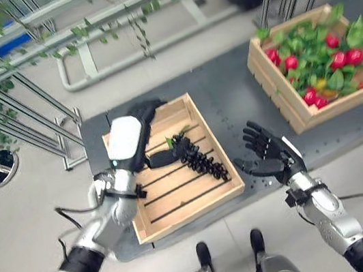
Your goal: Pick up the fruits from the basket on one side to the basket on the other side
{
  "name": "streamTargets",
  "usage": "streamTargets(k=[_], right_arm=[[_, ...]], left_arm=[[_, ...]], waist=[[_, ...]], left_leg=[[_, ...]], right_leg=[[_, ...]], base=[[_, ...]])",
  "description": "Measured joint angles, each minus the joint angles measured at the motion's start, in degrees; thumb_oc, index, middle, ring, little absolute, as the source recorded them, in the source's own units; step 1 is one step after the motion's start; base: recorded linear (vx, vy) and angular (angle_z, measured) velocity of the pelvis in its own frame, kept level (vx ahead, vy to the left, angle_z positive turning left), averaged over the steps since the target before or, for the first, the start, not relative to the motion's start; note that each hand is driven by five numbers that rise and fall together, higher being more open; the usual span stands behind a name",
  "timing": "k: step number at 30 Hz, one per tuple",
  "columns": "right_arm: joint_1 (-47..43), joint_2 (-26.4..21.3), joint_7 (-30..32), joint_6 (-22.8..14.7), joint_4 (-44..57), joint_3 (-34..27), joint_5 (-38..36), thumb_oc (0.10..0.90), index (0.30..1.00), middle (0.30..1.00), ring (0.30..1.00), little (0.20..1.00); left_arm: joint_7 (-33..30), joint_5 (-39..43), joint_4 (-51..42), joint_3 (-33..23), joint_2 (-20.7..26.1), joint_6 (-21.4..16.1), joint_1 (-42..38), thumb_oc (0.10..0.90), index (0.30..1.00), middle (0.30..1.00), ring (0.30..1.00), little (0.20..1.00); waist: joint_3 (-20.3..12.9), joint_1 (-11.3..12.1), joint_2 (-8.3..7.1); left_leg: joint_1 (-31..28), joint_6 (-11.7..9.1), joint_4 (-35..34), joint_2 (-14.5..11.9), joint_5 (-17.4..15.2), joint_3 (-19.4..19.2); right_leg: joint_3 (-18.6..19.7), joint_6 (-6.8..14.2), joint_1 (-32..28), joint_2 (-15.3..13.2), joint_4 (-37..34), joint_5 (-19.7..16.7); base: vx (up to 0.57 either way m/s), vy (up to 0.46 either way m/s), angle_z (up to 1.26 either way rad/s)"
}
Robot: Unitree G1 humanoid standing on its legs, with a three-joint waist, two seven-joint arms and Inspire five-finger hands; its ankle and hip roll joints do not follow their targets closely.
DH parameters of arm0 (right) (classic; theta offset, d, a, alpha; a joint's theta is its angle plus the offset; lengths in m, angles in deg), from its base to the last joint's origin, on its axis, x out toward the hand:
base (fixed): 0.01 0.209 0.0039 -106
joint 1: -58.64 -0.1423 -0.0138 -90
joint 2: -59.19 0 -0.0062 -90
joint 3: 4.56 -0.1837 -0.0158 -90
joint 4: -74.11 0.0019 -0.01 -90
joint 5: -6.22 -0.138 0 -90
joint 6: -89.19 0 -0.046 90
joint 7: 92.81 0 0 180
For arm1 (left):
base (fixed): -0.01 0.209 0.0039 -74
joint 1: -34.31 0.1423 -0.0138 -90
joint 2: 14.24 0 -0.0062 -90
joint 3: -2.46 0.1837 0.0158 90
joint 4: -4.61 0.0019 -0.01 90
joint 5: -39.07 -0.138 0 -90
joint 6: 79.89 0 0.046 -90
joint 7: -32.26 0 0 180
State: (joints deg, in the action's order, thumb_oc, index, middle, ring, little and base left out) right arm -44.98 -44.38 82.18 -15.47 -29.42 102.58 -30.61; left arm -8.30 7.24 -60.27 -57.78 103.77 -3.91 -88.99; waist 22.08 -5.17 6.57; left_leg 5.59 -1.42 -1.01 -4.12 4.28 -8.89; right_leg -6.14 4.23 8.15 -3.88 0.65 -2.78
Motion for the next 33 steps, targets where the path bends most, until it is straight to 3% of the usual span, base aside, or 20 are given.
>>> streamTargets(k=[1,5,11,21,25,33], right_arm=[[-2.7,-0.3,0.0,0.2,0.0,0.4,0.2,0.8,0.9,0.9,0.9,0.9],[-6.2,-1.4,0.0,0.8,0.0,1.7,0.4,0.8,0.9,0.9,0.9,0.9],[-8.6,-2.0,0.0,1.7,-1.9,2.3,0.5,0.8,0.9,0.9,0.9,0.9],[-9.2,-3.1,0.0,2.0,-2.0,4.1,0.5,0.8,0.9,0.9,0.9,0.9],[-9.1,-3.1,0.8,2.0,-2.0,4.1,0.5,0.8,0.9,0.9,0.9,0.9],[-9.7,-3.2,3.0,2.1,-1.9,6.0,0.4,0.8,0.9,0.9,0.9,0.9]], left_arm=[[-0.3,-1.9,2.5,3.3,2.1,1.8,-4.1,0.8,0.9,0.9,0.9,0.9],[-0.3,-5.4,6.6,7.0,3.3,3.9,-8.5,0.8,0.9,0.9,0.9,0.9],[0.7,-12.3,16.4,11.3,3.5,5.1,-14.1,0.8,0.9,0.9,0.9,0.9],[5.2,-13.5,21.3,13.1,4.1,7.5,-14.9,0.8,0.9,0.9,0.9,0.9],[5.3,-15.4,21.9,13.6,4.1,7.6,-15.8,0.8,0.9,0.9,0.9,0.9],[6.2,-21.9,21.0,17.2,4.1,7.2,-21.4,0.8,0.9,0.9,0.9,0.9]], waist=[[1.3,-0.5,-0.01],[5.1,-2.9,-0.2],[7.3,-3.4,-2.2],[8.1,-2.8,-3.42],[8.5,-2.9,-4.4],[8.5,-2.7,-4.5]], left_leg=[[1.1,0.0,0.4,0.1,0.0,-0.3],[1.7,0.0,0.5,0.4,0.0,-1.0],[6.1,-0.2,3.1,0.6,-0.2,-2.4],[12.5,-0.9,9.3,0.1,-0.7,-2.0],[14.1,-1.1,9.9,-0.1,-0.6,-1.8],[17.7,-1.0,10.6,-0.1,-0.9,-0.8]], right_leg=[[0.8,0.0,2.0,-0.1,1.4,0.3],[1.1,0.1,4.6,-0.5,4.8,1.5],[1.1,-1.2,13.3,-1.3,14.5,4.7],[0.7,-2.7,20.3,-2.1,23.6,8.3],[0.3,-2.7,21.6,-2.1,24.0,8.3],[-1.1,-3.0,23.7,-2.3,23.5,7.9]], base=[[0.0,0.096,-0.22],[-0.03,0.077,-0.16],[-0.01,0.035,-0.12],[0.01,0.004,0.09],[0.0,0.003,0.03],[0.0,0.001,0.08]])
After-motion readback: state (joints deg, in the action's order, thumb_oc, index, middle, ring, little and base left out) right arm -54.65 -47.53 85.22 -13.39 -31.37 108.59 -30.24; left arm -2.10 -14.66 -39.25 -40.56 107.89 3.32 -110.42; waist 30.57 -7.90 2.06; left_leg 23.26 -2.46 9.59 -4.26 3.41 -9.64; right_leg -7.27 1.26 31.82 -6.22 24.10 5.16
